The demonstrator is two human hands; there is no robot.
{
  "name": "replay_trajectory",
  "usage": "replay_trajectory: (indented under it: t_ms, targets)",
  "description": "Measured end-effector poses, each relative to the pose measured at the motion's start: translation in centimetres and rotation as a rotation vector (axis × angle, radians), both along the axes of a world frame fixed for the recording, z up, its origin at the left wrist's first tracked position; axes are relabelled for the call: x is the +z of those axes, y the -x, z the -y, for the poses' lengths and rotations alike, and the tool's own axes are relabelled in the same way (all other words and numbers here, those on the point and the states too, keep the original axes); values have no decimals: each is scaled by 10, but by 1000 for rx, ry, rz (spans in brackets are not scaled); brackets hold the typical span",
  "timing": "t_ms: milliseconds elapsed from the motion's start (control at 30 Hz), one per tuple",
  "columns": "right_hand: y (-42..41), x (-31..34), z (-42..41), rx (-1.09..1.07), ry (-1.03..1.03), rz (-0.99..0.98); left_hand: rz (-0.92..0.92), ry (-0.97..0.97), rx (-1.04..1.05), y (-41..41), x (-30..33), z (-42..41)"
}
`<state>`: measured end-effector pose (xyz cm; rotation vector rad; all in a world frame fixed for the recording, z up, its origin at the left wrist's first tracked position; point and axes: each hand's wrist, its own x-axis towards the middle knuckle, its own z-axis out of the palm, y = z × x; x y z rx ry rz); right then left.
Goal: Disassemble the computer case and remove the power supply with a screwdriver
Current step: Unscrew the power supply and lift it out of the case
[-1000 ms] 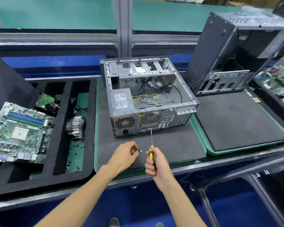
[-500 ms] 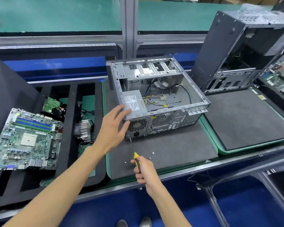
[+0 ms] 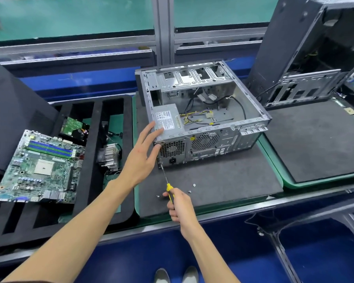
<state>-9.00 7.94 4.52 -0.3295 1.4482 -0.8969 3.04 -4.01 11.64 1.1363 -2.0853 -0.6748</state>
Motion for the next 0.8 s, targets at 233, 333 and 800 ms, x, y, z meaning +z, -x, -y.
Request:
replay_trajectory:
  t_ms: [233, 333, 800]
  targets:
    - [4, -4, 0, 1, 5, 24, -68, -12, 7, 3, -4, -1]
    - [5, -6, 0, 11, 3, 41, -90, -9, 6, 4, -4, -3]
    - [4, -10, 0, -1, -5, 53, -94, -11, 22, 6, -4, -3]
